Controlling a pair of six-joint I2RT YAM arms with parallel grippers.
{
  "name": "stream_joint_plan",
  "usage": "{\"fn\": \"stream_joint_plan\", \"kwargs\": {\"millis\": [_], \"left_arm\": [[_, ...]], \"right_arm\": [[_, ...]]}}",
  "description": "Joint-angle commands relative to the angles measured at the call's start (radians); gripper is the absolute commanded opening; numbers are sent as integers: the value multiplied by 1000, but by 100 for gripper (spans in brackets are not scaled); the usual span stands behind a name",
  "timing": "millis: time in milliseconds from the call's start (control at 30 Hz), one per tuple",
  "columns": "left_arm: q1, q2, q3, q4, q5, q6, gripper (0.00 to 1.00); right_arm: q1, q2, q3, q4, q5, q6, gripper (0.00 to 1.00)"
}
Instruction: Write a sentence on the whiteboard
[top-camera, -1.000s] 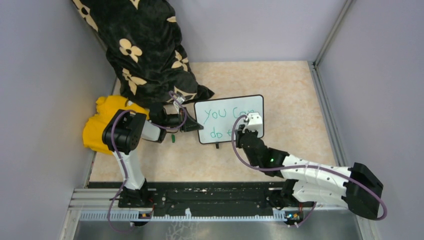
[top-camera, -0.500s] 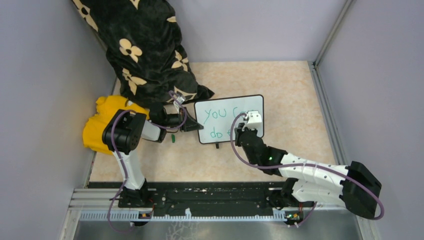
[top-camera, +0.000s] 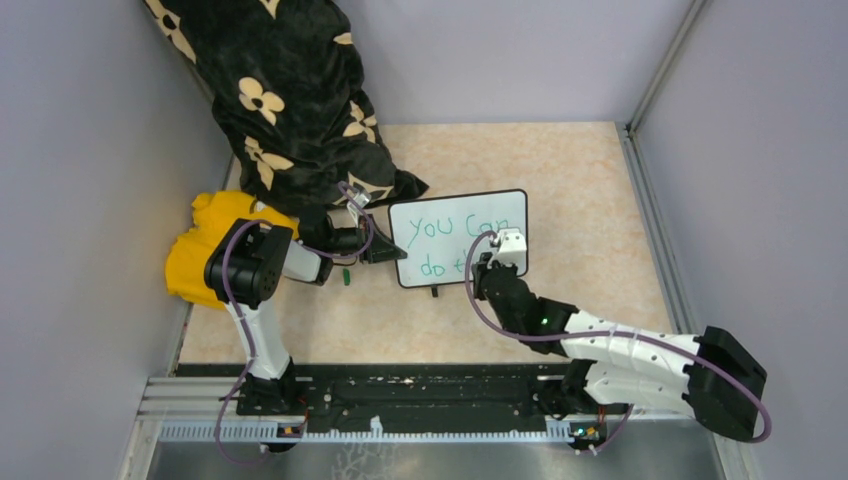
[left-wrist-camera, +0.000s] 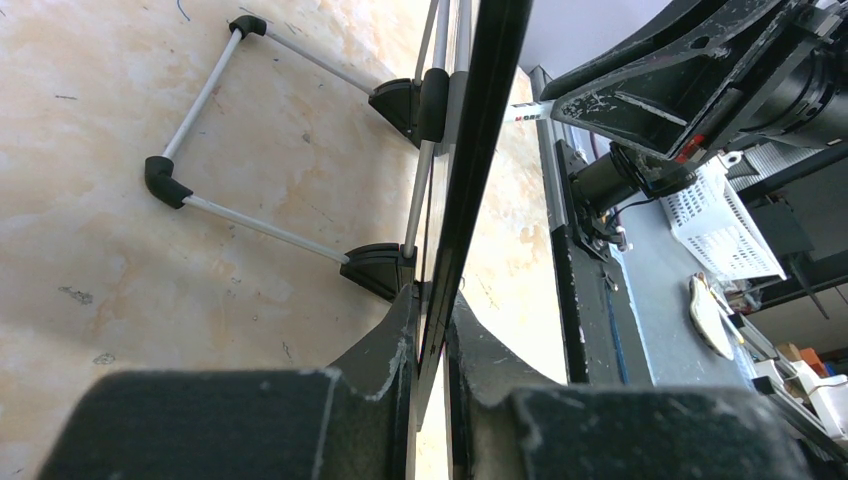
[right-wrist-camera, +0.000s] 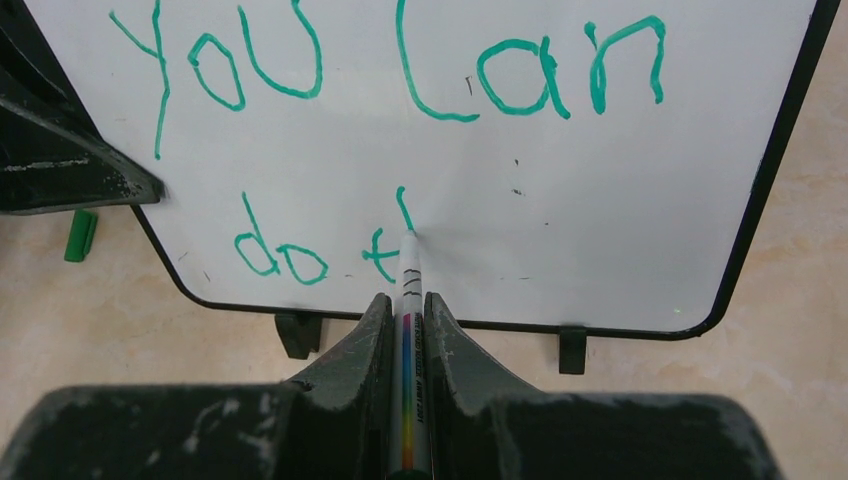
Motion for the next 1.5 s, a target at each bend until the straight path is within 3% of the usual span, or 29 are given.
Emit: {"fn": "stream_joint_plan", "kwargs": {"millis": [0, 533, 1467], "left_arm": [[-3, 0, 4, -65, 1, -2, 16], [-3, 1, 4, -67, 2, -1, 15], [-7, 6, 5, -77, 2, 7, 15]], "right_arm": [[-11, -17, -20, -6, -8, 26, 0], [-11, -34, -75, -25, -47, 76, 0], [-12, -25, 25, 16, 9, -18, 0]]}}
